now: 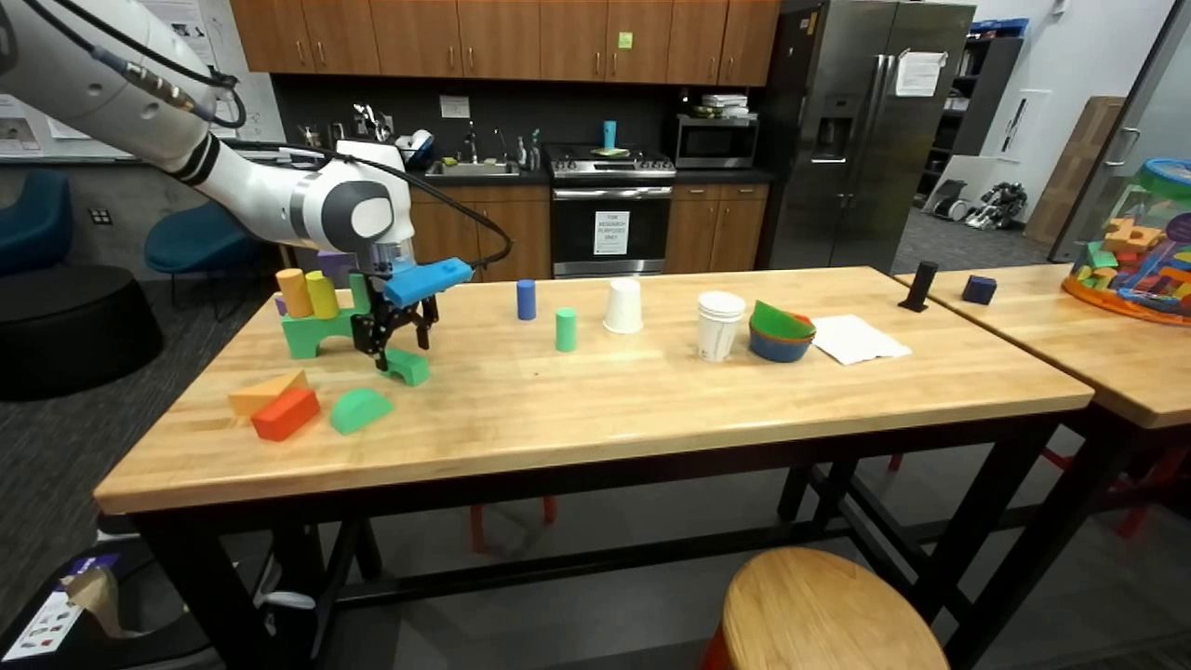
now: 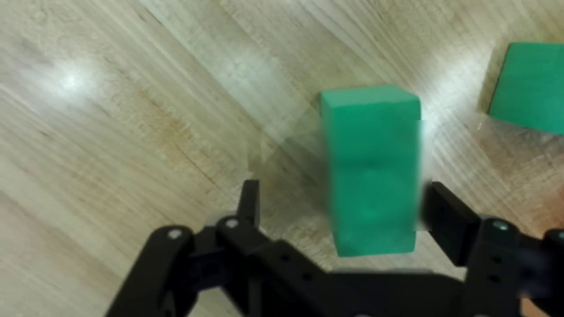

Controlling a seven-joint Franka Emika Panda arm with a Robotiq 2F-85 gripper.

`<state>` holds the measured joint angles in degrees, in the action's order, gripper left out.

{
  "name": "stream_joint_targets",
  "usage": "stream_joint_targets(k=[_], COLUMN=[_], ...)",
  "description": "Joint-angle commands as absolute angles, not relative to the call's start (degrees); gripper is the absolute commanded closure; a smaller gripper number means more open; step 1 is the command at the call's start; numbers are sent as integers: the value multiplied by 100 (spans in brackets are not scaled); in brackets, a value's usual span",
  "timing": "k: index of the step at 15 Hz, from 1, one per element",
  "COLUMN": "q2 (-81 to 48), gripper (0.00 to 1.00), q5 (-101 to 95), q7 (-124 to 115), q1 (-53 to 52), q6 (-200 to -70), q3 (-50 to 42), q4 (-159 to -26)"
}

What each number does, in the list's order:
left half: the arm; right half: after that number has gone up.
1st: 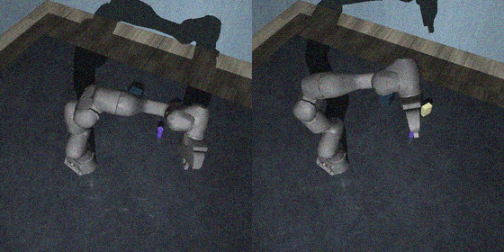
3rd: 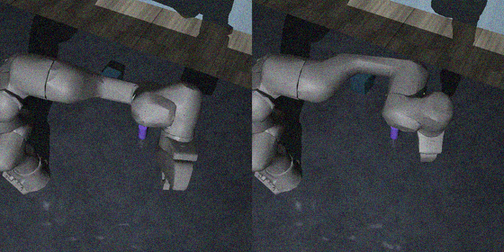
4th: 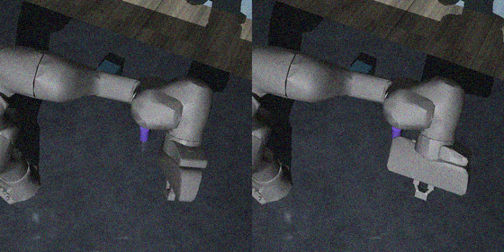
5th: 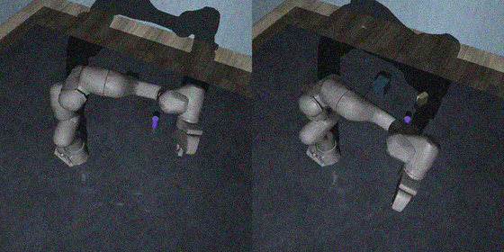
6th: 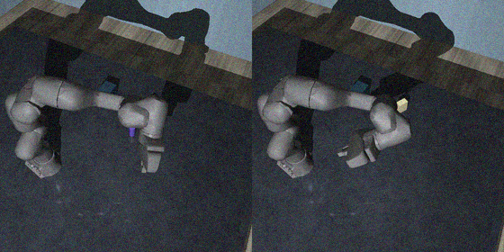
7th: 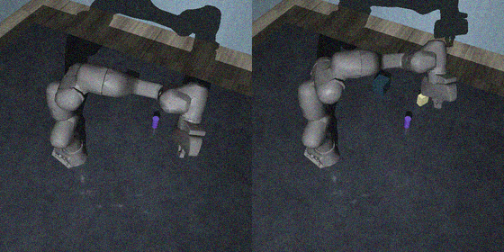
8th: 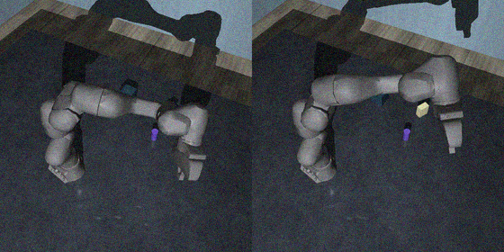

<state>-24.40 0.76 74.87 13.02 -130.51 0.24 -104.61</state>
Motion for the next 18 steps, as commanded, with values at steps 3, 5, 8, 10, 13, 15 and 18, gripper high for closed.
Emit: stream_joint_targets(k=[3,5,8,10,13,15,18], q2=[-2339,-2338,-2349,-2327,-2224,-2160,-2101], gripper=[55,71,85,85,85,85,85], q5=[-224,-323,-352,-371,-402,-449,-499], q7=[7481,7457,7480,7476,7486,7499,7492], q1=[1210,1191,1194,1178,1161,1156,1177], q6=[-13154,-13188,-13195,-13218,-13284,-13353,-13443], q3=[-60,-76,-56,-57,-64,-73,-93], q4=[-10526,-10534,-10536,-10570,-10629,-10652,-10647])
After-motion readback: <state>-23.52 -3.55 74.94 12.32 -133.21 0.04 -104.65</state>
